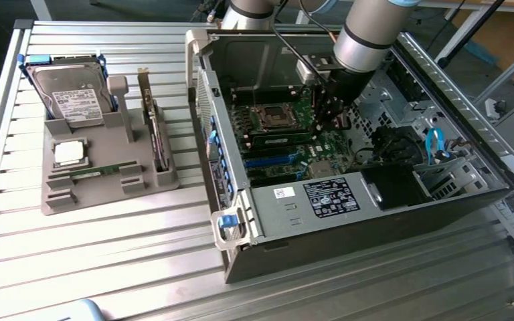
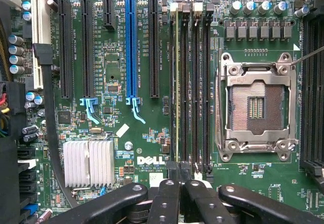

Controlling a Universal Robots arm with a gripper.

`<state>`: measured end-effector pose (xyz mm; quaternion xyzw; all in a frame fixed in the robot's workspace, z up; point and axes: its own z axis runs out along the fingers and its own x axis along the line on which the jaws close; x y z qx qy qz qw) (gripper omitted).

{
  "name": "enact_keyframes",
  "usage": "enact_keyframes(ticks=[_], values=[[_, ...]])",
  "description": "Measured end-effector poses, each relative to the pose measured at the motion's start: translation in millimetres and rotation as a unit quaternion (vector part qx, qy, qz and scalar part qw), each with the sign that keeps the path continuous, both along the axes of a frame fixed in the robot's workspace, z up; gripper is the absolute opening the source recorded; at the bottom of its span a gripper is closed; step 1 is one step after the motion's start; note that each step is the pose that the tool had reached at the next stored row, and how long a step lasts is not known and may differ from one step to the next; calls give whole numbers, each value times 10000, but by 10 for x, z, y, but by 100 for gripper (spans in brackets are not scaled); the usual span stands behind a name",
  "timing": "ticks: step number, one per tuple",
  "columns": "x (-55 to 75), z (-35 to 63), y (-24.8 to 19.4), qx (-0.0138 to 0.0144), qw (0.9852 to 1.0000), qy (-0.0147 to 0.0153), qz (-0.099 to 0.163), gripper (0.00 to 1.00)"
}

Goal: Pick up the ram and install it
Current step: 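Press down the ram until it locks into place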

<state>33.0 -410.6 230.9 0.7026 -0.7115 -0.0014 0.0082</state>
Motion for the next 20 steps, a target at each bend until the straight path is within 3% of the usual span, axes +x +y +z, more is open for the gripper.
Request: enact_keyframes(ticks=[20], values=[[0, 206, 0, 1, 10000, 0, 0, 11]])
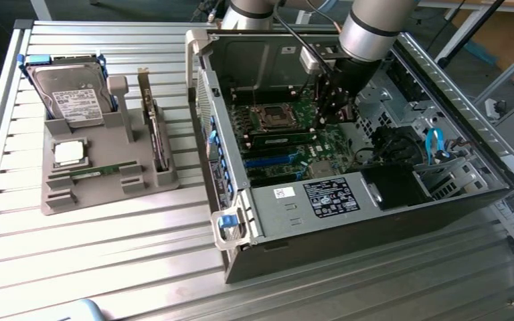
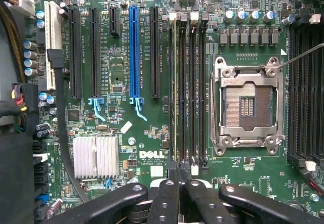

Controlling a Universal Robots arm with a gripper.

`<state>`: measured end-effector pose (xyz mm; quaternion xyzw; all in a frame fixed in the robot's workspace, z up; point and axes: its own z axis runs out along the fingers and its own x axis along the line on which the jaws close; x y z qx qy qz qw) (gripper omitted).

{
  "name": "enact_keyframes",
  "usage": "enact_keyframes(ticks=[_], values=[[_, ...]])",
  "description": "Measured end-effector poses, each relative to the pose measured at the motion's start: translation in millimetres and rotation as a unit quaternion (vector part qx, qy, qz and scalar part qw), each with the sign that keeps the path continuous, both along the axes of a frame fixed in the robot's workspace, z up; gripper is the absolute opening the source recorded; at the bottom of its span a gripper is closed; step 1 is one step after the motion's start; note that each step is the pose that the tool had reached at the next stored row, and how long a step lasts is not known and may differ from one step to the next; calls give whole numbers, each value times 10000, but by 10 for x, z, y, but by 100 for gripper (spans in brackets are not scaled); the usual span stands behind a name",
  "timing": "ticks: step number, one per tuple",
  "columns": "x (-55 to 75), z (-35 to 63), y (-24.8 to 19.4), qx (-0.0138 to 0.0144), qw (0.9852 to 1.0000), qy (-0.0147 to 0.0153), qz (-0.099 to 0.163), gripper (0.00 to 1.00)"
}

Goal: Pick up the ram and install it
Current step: 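Press down the ram until it locks into place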

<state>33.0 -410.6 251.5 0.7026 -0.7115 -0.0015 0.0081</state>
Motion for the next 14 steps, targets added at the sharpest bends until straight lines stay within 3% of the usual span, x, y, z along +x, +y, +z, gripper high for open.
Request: enact_keyframes(ticks=[6, 14], values=[[-61, 1, 0, 0, 10000, 1, 1, 11], [-368, 0, 0, 1, 10000, -13, 0, 11]])
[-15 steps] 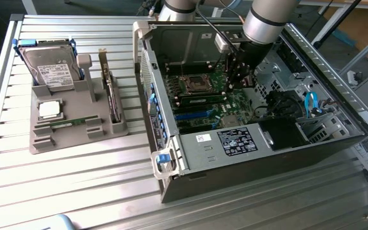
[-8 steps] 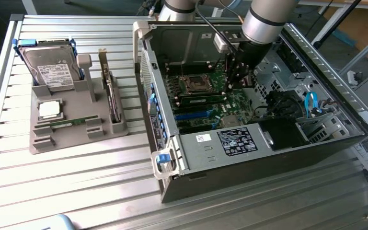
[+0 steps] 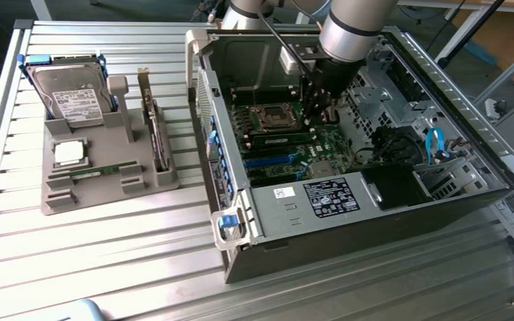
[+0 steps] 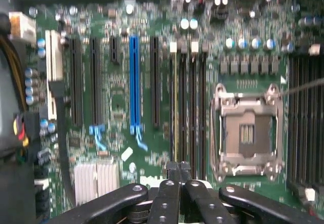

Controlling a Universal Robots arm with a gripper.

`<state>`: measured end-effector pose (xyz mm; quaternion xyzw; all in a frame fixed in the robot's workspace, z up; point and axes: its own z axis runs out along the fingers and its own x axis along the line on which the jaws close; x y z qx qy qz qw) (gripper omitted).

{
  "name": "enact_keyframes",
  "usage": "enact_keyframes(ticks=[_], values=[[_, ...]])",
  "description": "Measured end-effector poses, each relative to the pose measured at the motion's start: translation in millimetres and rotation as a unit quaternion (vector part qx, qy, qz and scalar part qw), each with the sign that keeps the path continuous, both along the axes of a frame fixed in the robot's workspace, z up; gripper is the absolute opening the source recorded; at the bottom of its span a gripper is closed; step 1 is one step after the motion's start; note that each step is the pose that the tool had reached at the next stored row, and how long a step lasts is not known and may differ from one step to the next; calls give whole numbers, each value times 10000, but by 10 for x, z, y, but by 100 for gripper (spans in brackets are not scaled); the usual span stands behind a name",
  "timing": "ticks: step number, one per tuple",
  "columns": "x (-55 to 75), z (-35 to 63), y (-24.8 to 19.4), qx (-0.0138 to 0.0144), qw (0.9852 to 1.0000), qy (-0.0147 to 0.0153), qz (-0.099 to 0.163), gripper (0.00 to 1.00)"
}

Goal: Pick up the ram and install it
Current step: 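Press down the ram until it locks into place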

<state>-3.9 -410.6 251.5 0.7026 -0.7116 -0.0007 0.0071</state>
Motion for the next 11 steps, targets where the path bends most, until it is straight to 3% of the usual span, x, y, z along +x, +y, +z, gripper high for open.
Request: enact_keyframes(ticks=[11], values=[[-426, 0, 0, 0, 10000, -15, 0, 11]])
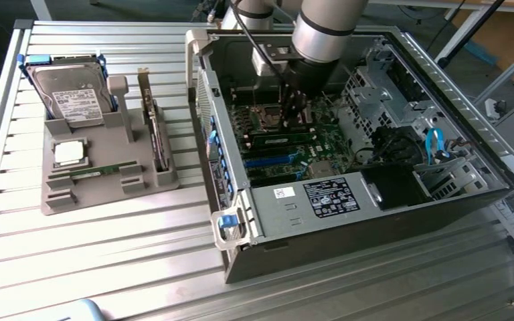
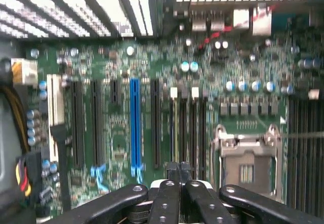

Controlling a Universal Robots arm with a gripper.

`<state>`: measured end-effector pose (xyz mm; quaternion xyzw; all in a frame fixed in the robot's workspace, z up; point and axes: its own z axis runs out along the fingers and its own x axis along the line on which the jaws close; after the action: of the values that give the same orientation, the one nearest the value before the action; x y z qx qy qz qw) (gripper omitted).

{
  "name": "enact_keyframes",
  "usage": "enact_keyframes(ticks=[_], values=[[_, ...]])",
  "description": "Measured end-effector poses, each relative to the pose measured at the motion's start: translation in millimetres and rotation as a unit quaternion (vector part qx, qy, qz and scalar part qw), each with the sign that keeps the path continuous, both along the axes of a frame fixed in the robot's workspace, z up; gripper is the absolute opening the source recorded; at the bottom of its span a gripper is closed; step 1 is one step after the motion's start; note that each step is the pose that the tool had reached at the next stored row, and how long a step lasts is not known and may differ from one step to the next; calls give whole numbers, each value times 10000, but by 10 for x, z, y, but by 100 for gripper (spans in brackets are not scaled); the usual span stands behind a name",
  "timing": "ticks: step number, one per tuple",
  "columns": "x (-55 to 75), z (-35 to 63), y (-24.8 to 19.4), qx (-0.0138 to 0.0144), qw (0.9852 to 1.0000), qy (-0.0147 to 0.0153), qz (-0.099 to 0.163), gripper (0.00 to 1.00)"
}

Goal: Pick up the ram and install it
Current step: 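Press down the ram until it locks into place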

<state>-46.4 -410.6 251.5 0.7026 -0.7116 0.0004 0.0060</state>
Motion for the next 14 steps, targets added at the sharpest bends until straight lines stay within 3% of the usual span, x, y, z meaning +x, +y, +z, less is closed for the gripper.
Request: enact_keyframes(ticks=[2, 14], values=[[-56, 0, 0, 0, 10000, -2, 0, 11], [-59, -63, 0, 0, 10000, -2, 0, 11]])
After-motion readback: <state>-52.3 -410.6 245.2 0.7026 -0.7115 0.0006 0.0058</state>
